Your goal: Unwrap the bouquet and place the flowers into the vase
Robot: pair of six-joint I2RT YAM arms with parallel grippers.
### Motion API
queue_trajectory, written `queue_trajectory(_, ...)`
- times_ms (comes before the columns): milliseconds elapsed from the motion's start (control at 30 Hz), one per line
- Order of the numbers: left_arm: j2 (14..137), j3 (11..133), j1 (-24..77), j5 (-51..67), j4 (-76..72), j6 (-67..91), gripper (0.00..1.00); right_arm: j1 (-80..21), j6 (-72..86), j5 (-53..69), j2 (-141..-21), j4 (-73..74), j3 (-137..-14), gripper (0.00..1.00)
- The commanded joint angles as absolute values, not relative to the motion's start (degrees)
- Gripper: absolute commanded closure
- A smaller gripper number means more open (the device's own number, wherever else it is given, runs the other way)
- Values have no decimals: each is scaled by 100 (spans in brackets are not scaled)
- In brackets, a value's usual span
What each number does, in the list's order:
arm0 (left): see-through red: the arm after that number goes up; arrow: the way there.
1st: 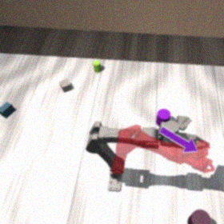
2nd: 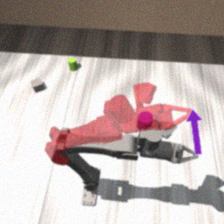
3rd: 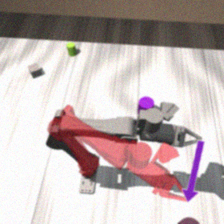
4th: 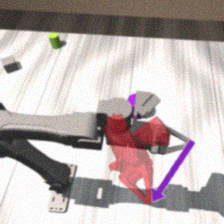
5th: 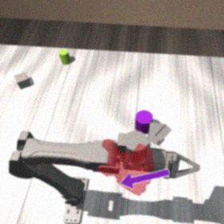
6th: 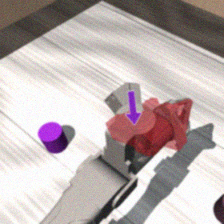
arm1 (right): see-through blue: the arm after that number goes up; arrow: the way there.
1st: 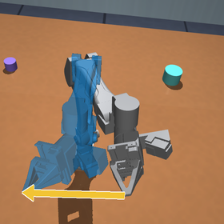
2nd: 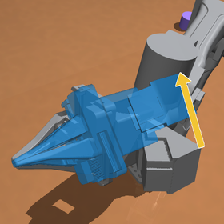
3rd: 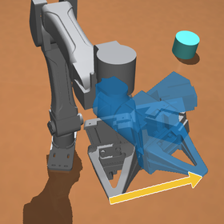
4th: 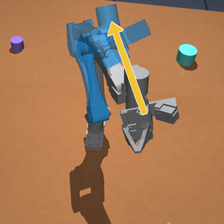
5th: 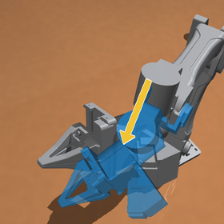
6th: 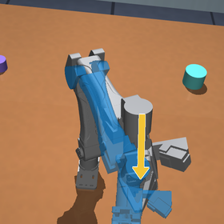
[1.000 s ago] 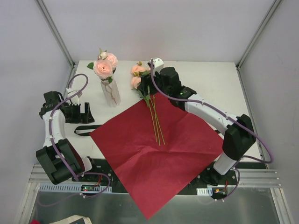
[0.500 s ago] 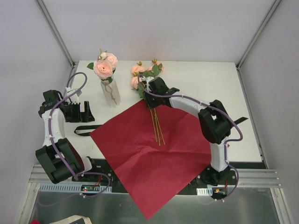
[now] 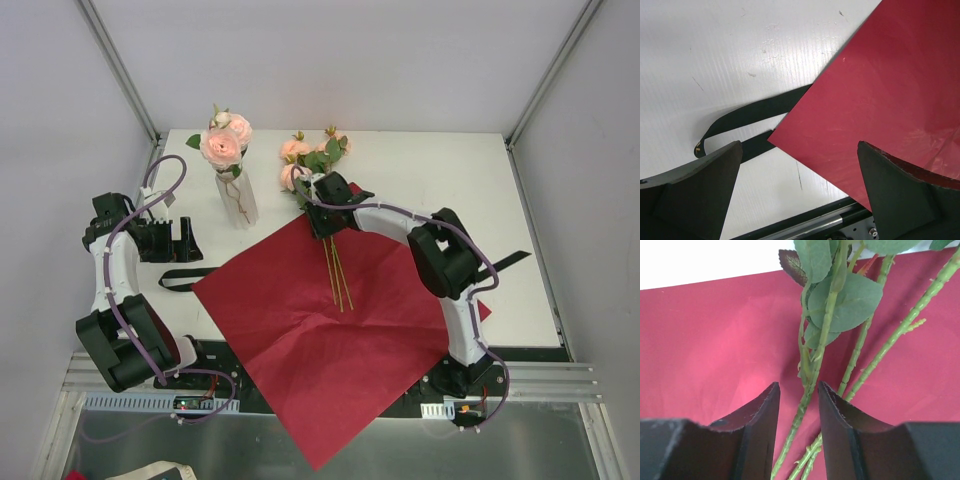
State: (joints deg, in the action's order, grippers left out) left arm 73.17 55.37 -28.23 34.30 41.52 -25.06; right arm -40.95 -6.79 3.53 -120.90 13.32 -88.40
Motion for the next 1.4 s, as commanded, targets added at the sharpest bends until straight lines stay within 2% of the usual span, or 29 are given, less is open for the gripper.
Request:
queue_trajectory(0, 7304, 5643, -2874, 3498, 4307, -2610, 1, -4034, -492, 483, -12208, 1257, -9149, 61)
queue_trajectory(67, 7304, 5634, -2874, 3498, 4315, -2628, 1, -4025, -466, 562, -12269, 1222, -9193, 62)
queue_trajectory(133, 7295, 5634, -2874, 3507, 4307, -2619, 1, -4025, -378, 632, -12313, 1160, -9272, 69)
queue_trajectory(167, 7295, 5625, -2874, 3507, 4307, -2610, 1, -4025, -334, 702, -12340, 1143, -9299, 74)
queue_trajectory(200, 7269, 5634, -2874, 3507, 4307, -2610, 1, -4025, -299, 738, -12349, 1143, -9377, 86)
queue_trajectory(300, 7190, 5634, -2874, 3516, 4315, -2619, 1, -4025, -106, 817, -12121, 950, -9352, 99)
queue_trajectory(733, 7146, 5739, -2874, 3630, 4412, -2584, 1, -4008, 501, 1055, -9952, 282, -9115, 99)
queue_trajectory(833, 7137, 5783, -2874, 3665, 4447, -2593, 1, -4025, 738, 1002, -9451, -358, -8764, 99)
queue_trajectory(933, 7128, 5827, -2883, 3709, 4465, -2575, 1, -4051, 922, 976, -8985, -1876, -8088, 99)
queue_trajectory(967, 7128, 5836, -2883, 3726, 4482, -2558, 1, -4113, 914, 949, -8913, -3169, -7868, 99)
queue_trajectory(1033, 7137, 5888, -2883, 3823, 4561, -2558, 1, -4210, 748, 1002, -9034, -5234, -7394, 99)
queue_trajectory(1067, 7154, 5906, -2909, 3849, 4579, -2549, 1, -4271, 730, 1228, -9166, -5612, -7426, 99)
queue_trajectory(1167, 7216, 5985, -2918, 3946, 4632, -2505, 1, -4367, 468, 1975, -9763, -6299, -7953, 99)
queue_trajectory(1367, 7269, 6082, -2927, 3982, 4711, -2522, 1, -4763, -166, 1627, -10871, -7242, -9163, 99)
